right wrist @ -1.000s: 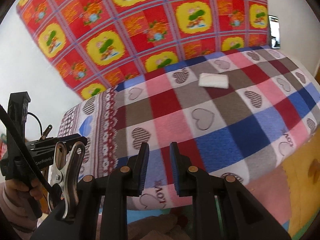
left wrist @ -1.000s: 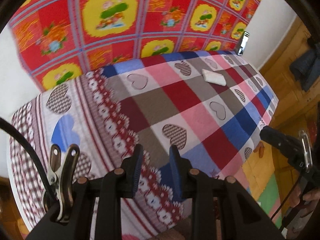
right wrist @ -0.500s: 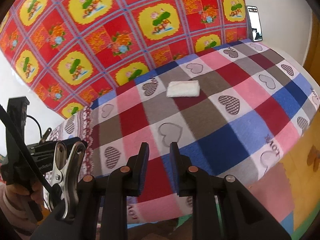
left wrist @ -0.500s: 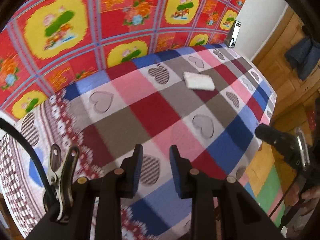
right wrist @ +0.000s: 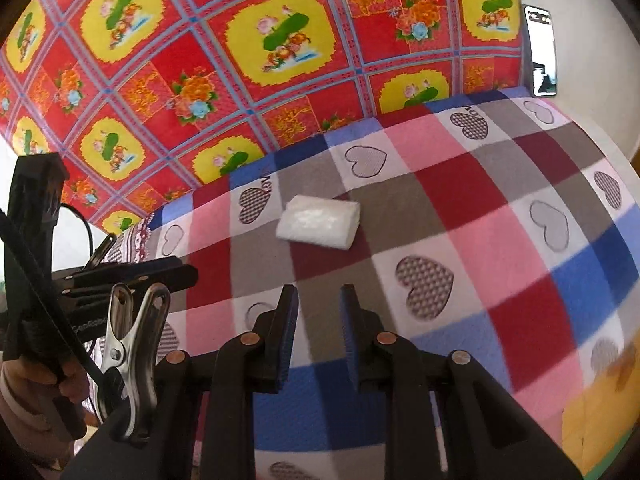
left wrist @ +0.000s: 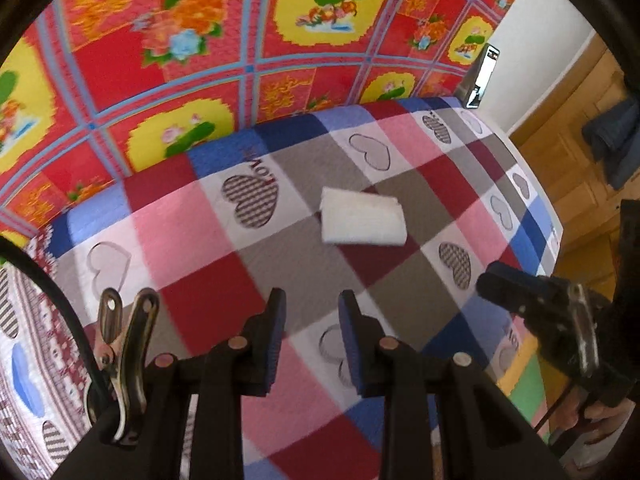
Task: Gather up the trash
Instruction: 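Lower the left gripper toward the white folded tissue on the bed, then close the left gripper on the white folded tissue and lift it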
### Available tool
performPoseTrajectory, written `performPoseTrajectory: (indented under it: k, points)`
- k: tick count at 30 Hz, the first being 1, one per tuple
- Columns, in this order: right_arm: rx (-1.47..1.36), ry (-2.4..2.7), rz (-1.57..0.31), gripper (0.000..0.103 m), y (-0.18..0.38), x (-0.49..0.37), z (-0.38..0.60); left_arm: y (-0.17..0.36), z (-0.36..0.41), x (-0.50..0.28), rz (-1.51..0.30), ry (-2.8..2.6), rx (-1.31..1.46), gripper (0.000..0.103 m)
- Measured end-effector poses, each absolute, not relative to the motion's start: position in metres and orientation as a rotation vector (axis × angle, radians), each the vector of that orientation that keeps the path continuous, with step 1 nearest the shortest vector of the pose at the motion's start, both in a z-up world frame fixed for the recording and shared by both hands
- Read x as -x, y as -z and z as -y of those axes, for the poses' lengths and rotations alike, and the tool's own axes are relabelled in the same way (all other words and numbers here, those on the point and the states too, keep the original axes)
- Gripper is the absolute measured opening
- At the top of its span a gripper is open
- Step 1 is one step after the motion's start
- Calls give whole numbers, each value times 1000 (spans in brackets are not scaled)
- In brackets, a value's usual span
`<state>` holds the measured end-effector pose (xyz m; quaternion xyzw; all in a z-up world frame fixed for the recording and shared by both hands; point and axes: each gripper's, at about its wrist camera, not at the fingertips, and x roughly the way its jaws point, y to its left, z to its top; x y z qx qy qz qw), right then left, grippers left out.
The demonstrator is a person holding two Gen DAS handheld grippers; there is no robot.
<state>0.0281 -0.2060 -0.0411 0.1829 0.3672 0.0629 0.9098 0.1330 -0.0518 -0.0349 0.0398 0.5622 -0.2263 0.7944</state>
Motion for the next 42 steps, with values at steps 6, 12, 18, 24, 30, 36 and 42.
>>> performPoseTrajectory:
  k: [6,12,18,24,30,36,42]
  points:
    - [-397,-164,-790,22,56,-56,226,50,76,-156,-1221,505,-104,28]
    - [-403,-207,-820,22,64,-85,233,62,90,-172,-1240,515,-122,28]
    - [-406,-253,-861,23,71,-112,234,72,95,-179,-1256,533,-134,28]
    - [-425,-278,-888,23,77,-129,236,78,96,-184,-1280,542,-126,28]
    - [-411,-295,-909,23,80,-143,232,86,98,-187,-1309,536,-114,28]
    - [-407,-315,-930,23,86,-152,227,86,98,-191,-1308,523,-61,29]
    - [-394,-333,-918,26,88,-153,224,86,105,-191,-1295,537,-71,33]
